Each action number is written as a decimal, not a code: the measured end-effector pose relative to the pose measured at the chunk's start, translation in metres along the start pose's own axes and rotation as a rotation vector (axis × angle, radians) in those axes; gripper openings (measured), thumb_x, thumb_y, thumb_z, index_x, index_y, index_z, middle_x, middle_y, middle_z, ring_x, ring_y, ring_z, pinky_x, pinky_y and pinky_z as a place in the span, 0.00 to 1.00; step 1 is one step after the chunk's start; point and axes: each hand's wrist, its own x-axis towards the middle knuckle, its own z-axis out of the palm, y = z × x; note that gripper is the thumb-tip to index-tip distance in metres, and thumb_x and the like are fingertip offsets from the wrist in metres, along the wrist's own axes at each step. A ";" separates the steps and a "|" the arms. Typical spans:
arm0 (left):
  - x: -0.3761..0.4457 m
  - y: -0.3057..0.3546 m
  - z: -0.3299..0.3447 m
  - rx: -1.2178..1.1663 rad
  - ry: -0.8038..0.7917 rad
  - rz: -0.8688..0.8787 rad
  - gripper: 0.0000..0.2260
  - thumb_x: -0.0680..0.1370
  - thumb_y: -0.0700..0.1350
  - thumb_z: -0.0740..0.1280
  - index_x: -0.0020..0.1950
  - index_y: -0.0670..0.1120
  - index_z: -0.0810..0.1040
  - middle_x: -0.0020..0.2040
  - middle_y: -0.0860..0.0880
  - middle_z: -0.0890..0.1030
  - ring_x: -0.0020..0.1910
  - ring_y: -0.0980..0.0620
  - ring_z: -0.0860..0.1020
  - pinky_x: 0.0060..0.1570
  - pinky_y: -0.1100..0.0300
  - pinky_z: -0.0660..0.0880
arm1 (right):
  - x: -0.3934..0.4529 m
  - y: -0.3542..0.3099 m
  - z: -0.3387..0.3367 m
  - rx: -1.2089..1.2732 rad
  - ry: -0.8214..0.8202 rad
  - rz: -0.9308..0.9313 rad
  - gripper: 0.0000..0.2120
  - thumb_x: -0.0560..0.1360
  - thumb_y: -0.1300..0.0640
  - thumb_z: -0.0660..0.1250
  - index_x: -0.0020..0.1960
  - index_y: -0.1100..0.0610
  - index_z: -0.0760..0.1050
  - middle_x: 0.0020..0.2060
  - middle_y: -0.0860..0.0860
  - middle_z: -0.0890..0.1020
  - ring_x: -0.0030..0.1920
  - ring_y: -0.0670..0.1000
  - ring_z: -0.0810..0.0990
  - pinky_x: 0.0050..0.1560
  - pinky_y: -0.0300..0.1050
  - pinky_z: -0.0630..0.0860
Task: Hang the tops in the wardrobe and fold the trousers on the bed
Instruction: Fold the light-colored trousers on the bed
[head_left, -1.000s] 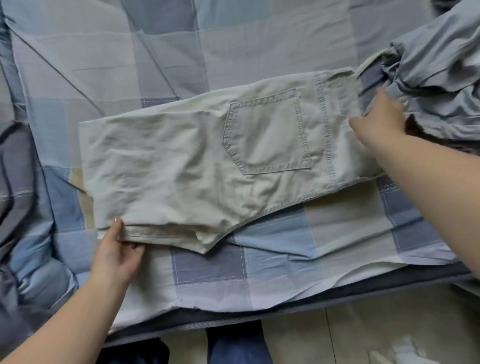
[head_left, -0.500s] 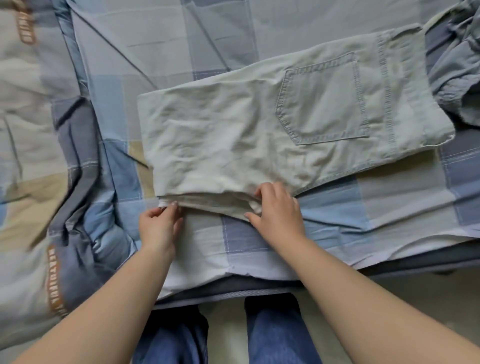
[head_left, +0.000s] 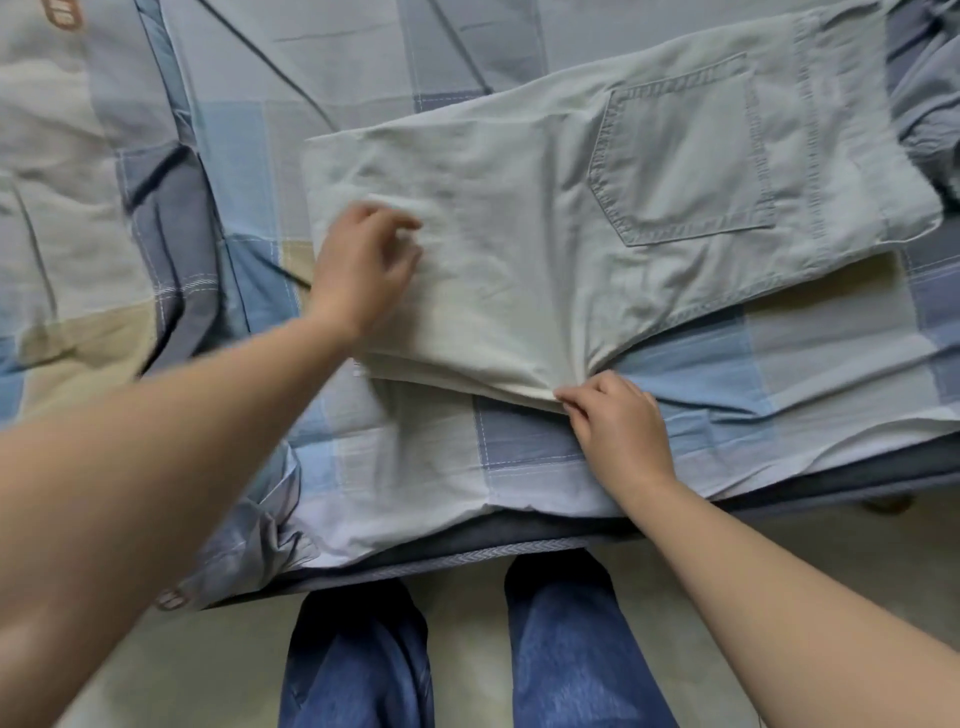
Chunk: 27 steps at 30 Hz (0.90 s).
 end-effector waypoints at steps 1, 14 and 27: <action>0.019 0.007 0.002 0.047 -0.085 0.020 0.15 0.76 0.42 0.67 0.63 0.44 0.77 0.64 0.43 0.74 0.61 0.47 0.73 0.64 0.62 0.66 | -0.005 0.005 -0.002 0.012 0.031 0.006 0.08 0.73 0.62 0.70 0.50 0.57 0.83 0.41 0.56 0.80 0.46 0.61 0.78 0.48 0.52 0.71; 0.127 0.056 -0.006 0.387 -0.083 0.049 0.14 0.78 0.40 0.60 0.60 0.46 0.80 0.61 0.41 0.79 0.60 0.39 0.74 0.57 0.54 0.70 | 0.001 0.015 -0.001 0.048 0.099 -0.236 0.08 0.67 0.66 0.75 0.44 0.57 0.82 0.39 0.52 0.80 0.39 0.56 0.80 0.41 0.50 0.75; 0.147 0.114 0.029 0.238 -0.338 0.013 0.14 0.80 0.43 0.61 0.64 0.47 0.77 0.62 0.47 0.79 0.62 0.47 0.75 0.58 0.61 0.69 | 0.016 0.015 0.011 0.003 -0.059 -0.215 0.13 0.59 0.66 0.78 0.40 0.55 0.82 0.37 0.50 0.80 0.34 0.53 0.79 0.33 0.43 0.75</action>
